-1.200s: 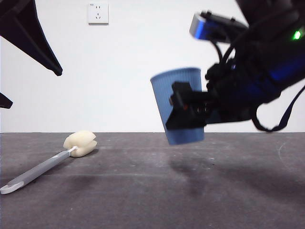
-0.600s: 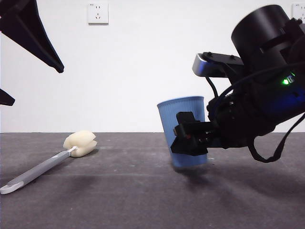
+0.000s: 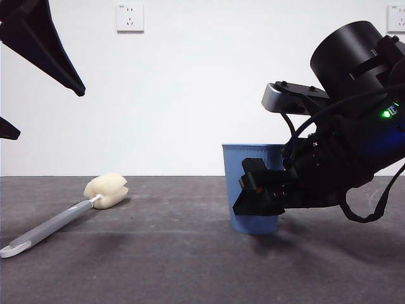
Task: Pick up the cup brush,pick up the cup,insert the brush into the cup,clean the cup,put the cup brush back,put the cup back to the fixed position on the table
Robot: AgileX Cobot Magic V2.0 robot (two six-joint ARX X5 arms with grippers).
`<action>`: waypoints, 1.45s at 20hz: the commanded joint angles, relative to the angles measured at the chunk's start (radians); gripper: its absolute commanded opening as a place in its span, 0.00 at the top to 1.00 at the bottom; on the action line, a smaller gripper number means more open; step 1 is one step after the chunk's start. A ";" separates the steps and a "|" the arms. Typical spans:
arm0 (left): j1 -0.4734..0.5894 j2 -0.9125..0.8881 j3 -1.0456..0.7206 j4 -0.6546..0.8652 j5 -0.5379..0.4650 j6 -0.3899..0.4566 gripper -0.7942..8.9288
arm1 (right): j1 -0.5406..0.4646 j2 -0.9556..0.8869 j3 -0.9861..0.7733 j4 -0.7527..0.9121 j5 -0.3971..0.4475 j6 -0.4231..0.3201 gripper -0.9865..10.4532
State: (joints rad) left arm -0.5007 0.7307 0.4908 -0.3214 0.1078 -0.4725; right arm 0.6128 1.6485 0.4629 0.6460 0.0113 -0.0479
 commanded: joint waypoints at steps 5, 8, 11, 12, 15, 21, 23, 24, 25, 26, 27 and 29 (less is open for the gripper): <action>-0.003 -0.003 -0.011 0.003 0.001 0.013 0.40 | 0.002 0.027 -0.024 -0.102 -0.013 0.008 0.65; -0.003 -0.003 -0.011 -0.010 0.001 0.013 0.40 | 0.002 0.026 -0.024 -0.104 -0.011 0.020 0.54; -0.003 -0.003 -0.011 -0.024 0.001 0.014 0.40 | 0.002 0.008 -0.024 -0.110 -0.012 0.025 0.49; -0.003 -0.003 -0.011 -0.024 0.000 0.014 0.40 | 0.002 -0.002 -0.024 -0.110 -0.012 0.025 0.49; -0.003 -0.003 -0.011 -0.024 0.000 0.014 0.40 | 0.002 -0.056 -0.024 -0.140 -0.006 0.024 0.47; -0.003 -0.003 -0.011 -0.024 0.001 0.014 0.40 | 0.002 -0.365 -0.024 -0.442 0.000 0.043 0.47; -0.003 -0.003 -0.011 -0.024 0.007 0.014 0.40 | 0.002 -0.526 -0.024 -0.584 0.018 0.078 0.47; -0.003 -0.003 -0.011 -0.024 0.024 0.014 0.40 | 0.002 -0.610 -0.024 -0.664 0.019 0.091 0.47; -0.003 -0.003 -0.011 -0.024 0.048 0.014 0.40 | 0.002 -0.693 -0.024 -0.745 0.019 0.093 0.47; -0.003 -0.003 -0.011 -0.024 0.071 0.013 0.40 | 0.002 -0.768 -0.024 -0.814 0.019 0.099 0.47; -0.003 -0.003 -0.011 -0.024 0.102 0.012 0.40 | 0.002 -0.855 -0.023 -0.887 0.021 0.109 0.47; -0.003 -0.003 -0.010 -0.023 0.168 0.011 0.40 | 0.002 -1.004 -0.018 -0.983 0.020 0.143 0.47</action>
State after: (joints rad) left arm -0.5007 0.7307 0.4908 -0.3477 0.2657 -0.4721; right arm 0.6140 0.6571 0.4492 -0.3416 0.0277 0.0669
